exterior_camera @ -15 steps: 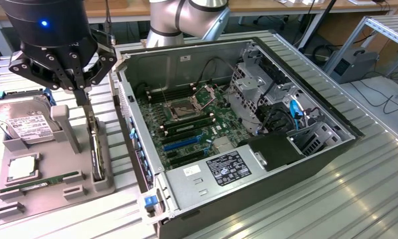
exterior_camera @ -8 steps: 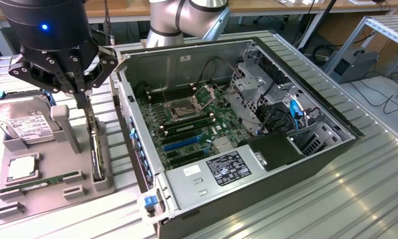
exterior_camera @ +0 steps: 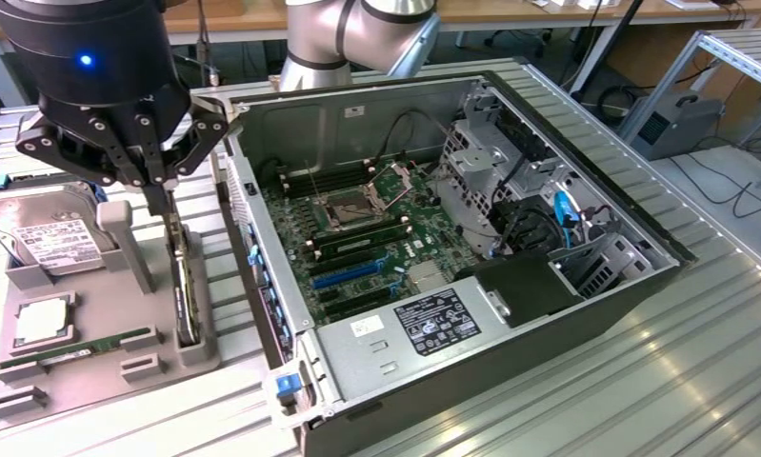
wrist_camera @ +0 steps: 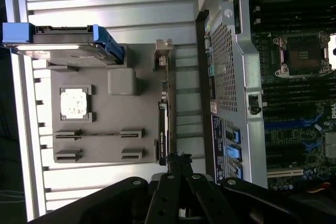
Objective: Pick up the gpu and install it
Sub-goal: 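Reach for the gpu, then pick up the gpu and move the gpu toward the slot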
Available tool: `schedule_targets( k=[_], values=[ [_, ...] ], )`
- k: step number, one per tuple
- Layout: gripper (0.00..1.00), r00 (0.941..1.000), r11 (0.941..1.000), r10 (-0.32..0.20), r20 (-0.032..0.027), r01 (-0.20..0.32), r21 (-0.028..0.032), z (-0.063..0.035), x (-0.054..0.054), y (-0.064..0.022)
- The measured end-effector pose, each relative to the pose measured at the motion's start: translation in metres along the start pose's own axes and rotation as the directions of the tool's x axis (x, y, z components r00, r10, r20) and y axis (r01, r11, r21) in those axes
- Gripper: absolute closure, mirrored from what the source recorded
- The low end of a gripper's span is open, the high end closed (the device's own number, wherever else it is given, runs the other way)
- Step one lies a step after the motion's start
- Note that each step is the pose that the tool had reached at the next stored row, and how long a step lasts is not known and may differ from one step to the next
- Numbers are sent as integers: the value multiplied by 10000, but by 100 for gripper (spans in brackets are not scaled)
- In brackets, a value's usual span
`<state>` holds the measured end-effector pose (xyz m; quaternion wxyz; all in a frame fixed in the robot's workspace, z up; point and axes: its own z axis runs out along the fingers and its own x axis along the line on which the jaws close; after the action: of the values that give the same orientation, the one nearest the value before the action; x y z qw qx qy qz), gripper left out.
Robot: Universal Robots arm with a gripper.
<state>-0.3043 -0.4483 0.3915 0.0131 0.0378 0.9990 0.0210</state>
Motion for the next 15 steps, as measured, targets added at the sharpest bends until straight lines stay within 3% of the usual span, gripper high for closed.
schedule_targets(
  k=[15],
  values=[
    [89,10000,10000,0,1,0,3,-1,-3,-43]
  ],
)
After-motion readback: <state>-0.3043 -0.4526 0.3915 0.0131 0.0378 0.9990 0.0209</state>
